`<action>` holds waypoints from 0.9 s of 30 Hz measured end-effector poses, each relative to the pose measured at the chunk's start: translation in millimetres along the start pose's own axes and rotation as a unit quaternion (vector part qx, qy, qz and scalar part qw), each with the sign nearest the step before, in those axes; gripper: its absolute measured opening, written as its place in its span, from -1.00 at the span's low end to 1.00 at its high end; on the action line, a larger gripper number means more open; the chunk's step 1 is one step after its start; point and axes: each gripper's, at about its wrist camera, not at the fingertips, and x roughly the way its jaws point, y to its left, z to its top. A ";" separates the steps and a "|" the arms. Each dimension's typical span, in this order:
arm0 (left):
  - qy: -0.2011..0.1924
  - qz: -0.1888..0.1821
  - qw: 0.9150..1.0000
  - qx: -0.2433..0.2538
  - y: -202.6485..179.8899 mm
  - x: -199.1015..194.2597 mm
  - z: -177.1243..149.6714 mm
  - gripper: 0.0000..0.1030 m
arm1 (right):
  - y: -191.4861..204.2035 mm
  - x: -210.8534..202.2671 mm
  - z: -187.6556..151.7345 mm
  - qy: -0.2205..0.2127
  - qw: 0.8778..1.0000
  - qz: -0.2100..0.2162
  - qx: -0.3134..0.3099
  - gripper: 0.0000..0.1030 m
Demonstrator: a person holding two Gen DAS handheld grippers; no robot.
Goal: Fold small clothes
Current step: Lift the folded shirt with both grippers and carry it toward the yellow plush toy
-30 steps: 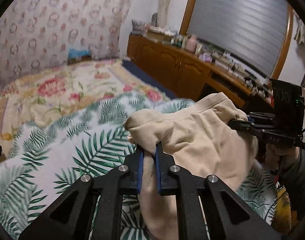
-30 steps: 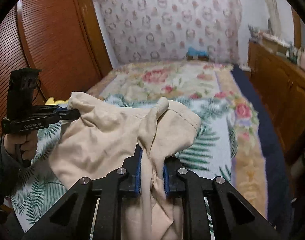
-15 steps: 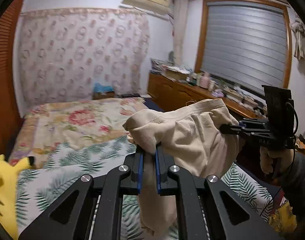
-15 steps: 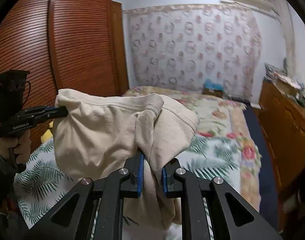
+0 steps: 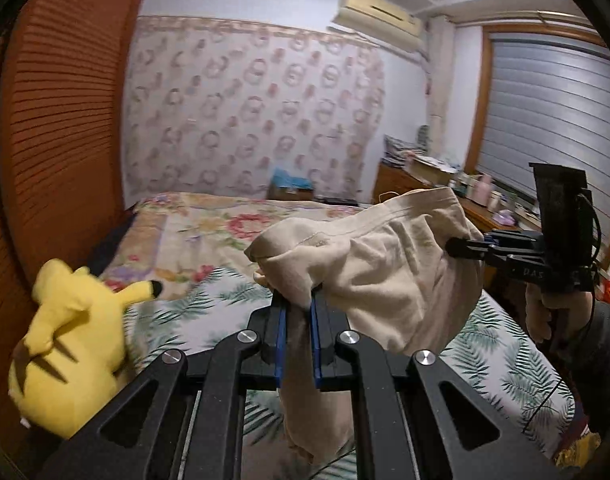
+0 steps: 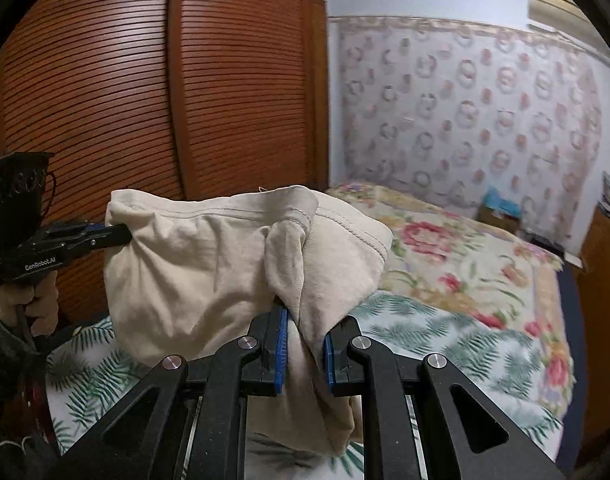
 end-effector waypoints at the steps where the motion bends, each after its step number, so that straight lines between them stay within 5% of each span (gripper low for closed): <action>1: 0.000 0.007 1.000 -0.005 7.8 -3.3 -3.1 -0.79 | -0.8 4.5 0.5 0.001 1.000 0.007 -0.004 -0.72; 15: 0.001 0.076 0.996 -0.045 62.4 -20.6 -34.9 -0.79 | 8.8 53.8 26.9 0.011 0.997 0.049 -0.063 -0.72; 27: 0.054 0.136 0.983 -0.107 114.4 6.7 -82.6 -0.79 | 36.6 208.0 98.0 0.084 0.983 0.064 -0.149 -0.72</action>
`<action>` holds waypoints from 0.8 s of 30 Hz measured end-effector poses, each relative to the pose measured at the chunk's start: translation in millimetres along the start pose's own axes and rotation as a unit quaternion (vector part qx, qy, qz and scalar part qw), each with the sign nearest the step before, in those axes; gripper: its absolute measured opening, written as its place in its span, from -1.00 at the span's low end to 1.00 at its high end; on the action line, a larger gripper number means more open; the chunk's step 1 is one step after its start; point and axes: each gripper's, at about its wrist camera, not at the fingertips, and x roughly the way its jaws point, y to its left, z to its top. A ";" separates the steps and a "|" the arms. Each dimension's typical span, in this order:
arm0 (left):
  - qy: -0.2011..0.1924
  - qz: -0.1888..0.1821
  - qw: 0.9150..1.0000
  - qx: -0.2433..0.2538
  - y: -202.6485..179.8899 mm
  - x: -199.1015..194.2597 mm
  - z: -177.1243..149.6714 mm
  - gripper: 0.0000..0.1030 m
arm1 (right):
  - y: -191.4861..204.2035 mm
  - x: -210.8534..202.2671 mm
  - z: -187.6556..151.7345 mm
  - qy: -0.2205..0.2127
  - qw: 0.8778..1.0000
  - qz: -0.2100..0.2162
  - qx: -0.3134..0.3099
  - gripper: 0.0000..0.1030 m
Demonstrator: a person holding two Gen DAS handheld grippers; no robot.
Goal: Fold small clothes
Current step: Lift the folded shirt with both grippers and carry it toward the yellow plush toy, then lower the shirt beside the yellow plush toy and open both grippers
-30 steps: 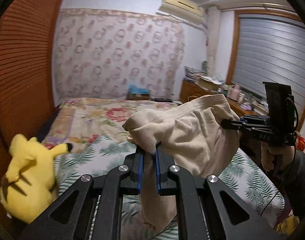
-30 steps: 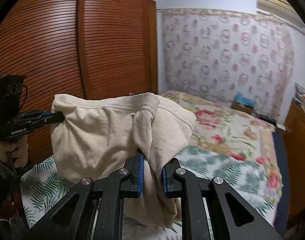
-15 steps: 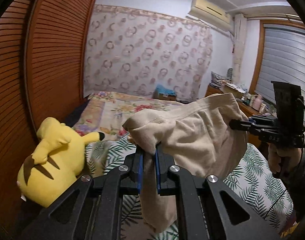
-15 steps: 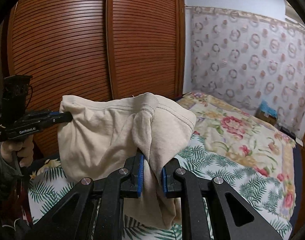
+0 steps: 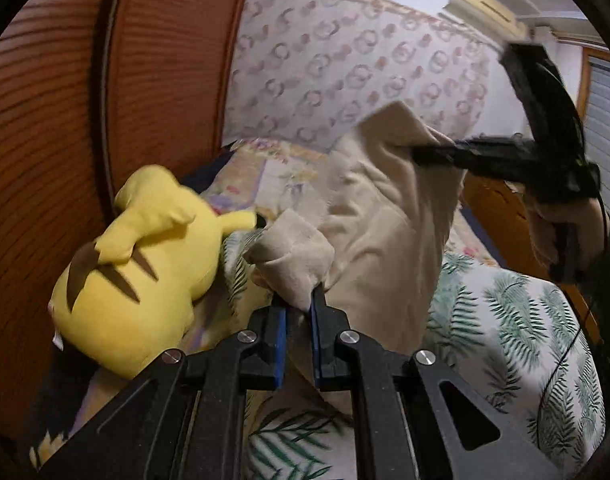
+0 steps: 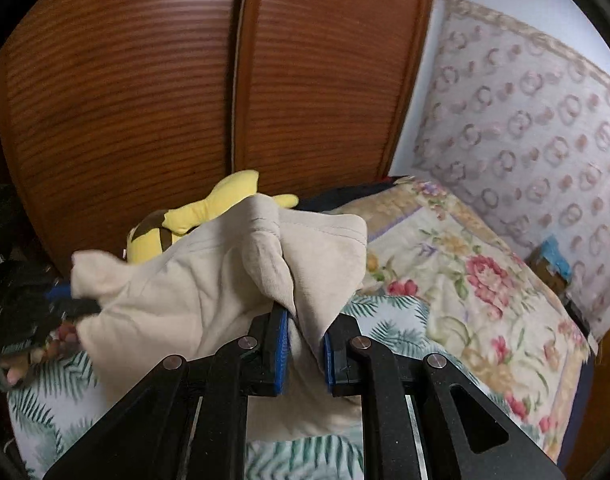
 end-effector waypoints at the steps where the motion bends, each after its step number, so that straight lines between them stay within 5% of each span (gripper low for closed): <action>1: 0.003 0.005 1.000 -0.003 1.7 0.4 -1.7 -0.79 | 2.3 11.5 6.8 0.004 1.000 0.005 -0.005 -0.72; 7: 0.027 0.027 0.999 -0.016 10.5 6.2 -16.8 -0.79 | 2.5 57.4 27.3 0.015 0.999 0.037 0.005 -0.68; 11: 0.029 0.033 0.999 -0.011 8.5 2.5 -21.2 -0.79 | -6.1 66.4 19.0 0.019 0.999 0.032 0.031 -0.25; 13: 0.028 0.037 0.999 -0.010 9.0 0.4 -22.2 -0.79 | -10.9 62.5 11.8 0.015 0.999 0.021 0.041 0.12; 18: 0.020 0.047 0.999 -0.002 12.2 -4.6 -20.3 -0.78 | -7.5 44.0 -13.6 0.011 0.997 -0.005 0.070 0.21; 24: -0.016 0.041 0.999 0.011 8.9 -32.2 -12.8 0.08 | 1.4 -7.4 -55.4 -0.011 0.992 -0.033 0.122 0.22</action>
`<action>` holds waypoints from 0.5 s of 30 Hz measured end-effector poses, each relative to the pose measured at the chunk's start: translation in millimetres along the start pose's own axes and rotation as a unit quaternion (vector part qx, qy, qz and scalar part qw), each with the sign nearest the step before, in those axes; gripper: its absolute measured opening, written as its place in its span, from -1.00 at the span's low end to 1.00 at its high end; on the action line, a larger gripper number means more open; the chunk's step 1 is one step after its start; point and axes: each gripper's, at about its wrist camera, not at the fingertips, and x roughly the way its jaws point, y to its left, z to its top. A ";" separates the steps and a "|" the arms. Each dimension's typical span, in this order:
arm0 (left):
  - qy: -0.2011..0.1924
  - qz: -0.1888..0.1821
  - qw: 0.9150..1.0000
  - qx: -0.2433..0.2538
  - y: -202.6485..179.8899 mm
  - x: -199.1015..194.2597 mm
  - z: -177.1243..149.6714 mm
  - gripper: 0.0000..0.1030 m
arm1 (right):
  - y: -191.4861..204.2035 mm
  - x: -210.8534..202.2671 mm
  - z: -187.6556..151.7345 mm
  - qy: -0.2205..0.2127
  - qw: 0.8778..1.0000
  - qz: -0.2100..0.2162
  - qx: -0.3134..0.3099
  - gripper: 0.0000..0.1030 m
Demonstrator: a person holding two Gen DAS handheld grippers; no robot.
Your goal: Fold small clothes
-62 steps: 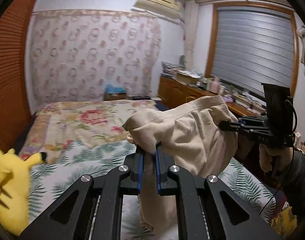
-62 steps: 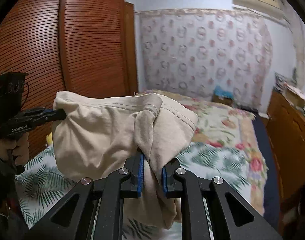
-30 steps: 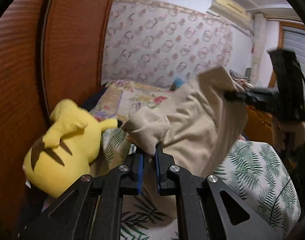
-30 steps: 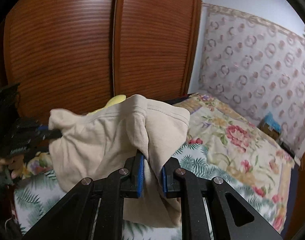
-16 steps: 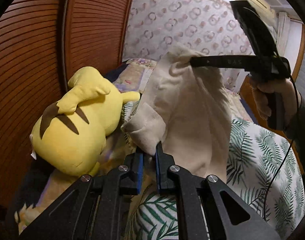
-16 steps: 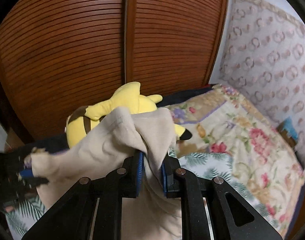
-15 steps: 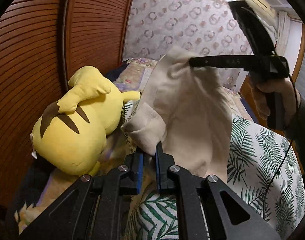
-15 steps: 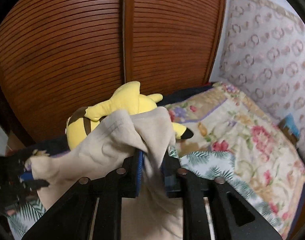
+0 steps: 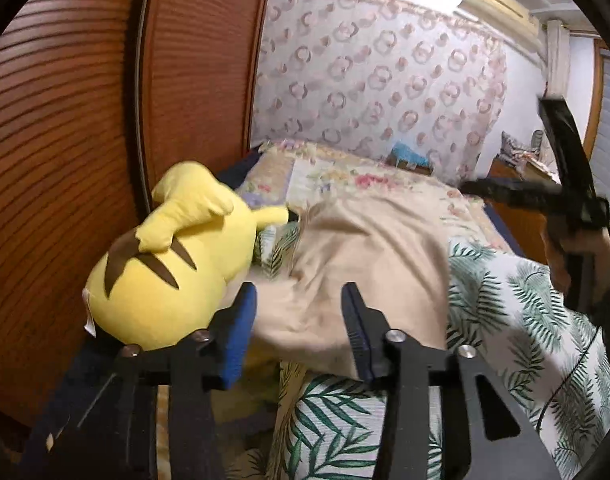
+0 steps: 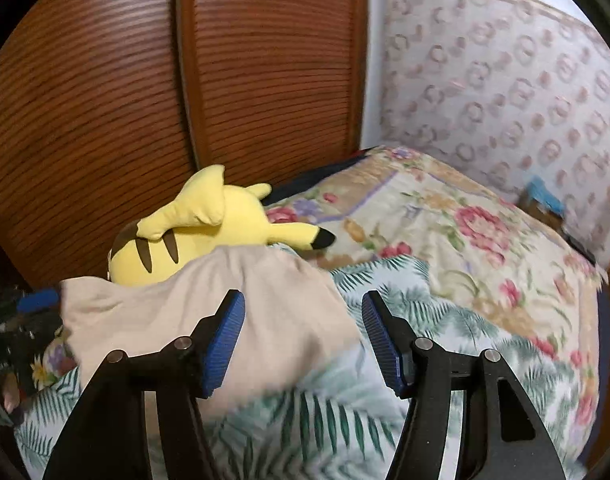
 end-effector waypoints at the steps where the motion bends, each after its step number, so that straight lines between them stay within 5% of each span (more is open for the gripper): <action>1: -0.002 -0.002 1.000 0.003 -2.3 -3.8 1.6 0.44 | -0.5 -11.0 -7.9 -0.004 1.000 -0.004 0.009 0.22; 3: -0.013 -0.015 1.000 0.012 -10.0 -12.2 3.9 0.62 | 0.5 -34.6 -23.6 -0.015 0.999 -0.017 0.022 0.22; 8: -0.025 -0.038 0.998 0.046 -43.2 -26.3 6.8 0.70 | 9.9 -93.1 -63.6 -0.039 0.997 -0.041 0.052 0.23; 15: -0.037 -0.067 0.995 0.069 -93.7 -42.7 8.3 0.70 | 33.6 -161.7 -107.4 -0.065 0.992 -0.082 0.077 0.59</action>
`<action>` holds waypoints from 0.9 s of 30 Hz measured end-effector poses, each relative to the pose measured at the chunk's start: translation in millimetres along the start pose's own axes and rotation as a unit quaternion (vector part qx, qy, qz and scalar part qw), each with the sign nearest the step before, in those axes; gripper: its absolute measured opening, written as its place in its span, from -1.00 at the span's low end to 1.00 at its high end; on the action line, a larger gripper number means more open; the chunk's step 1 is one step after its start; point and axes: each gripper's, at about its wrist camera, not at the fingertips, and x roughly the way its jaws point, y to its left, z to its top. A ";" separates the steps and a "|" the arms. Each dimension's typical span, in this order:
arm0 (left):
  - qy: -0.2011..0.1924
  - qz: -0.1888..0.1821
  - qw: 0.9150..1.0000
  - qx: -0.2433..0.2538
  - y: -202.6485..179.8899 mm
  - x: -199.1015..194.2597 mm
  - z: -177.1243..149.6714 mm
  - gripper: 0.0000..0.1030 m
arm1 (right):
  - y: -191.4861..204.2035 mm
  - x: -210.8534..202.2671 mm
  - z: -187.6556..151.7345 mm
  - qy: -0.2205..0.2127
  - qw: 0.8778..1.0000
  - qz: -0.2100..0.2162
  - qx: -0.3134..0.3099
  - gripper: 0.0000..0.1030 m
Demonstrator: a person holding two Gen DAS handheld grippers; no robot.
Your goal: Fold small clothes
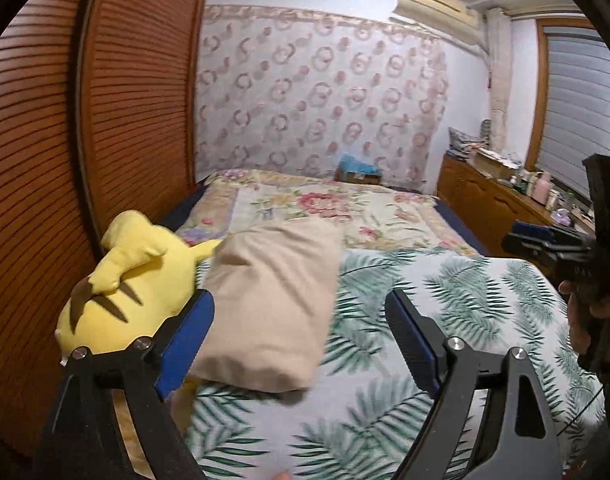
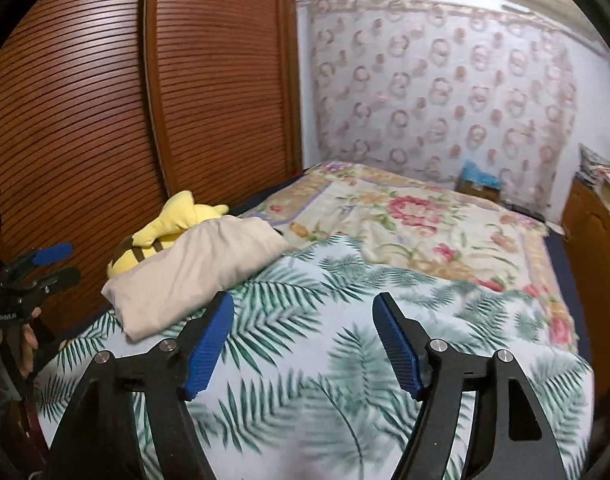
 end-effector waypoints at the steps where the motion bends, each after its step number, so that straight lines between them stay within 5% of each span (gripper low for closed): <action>1: -0.001 -0.002 1.000 0.004 -5.3 -1.1 0.9 0.70 | 1.5 -10.0 -3.9 -0.004 1.000 -0.008 0.005 0.65; 16: -0.044 -0.044 0.997 0.053 -101.5 -29.5 32.4 0.70 | 29.0 -130.1 -47.2 -0.080 0.990 -0.096 0.066 0.66; 27: -0.050 -0.057 0.995 0.065 -137.1 -38.4 38.6 0.70 | 47.9 -165.0 -72.8 -0.109 0.981 -0.129 0.090 0.66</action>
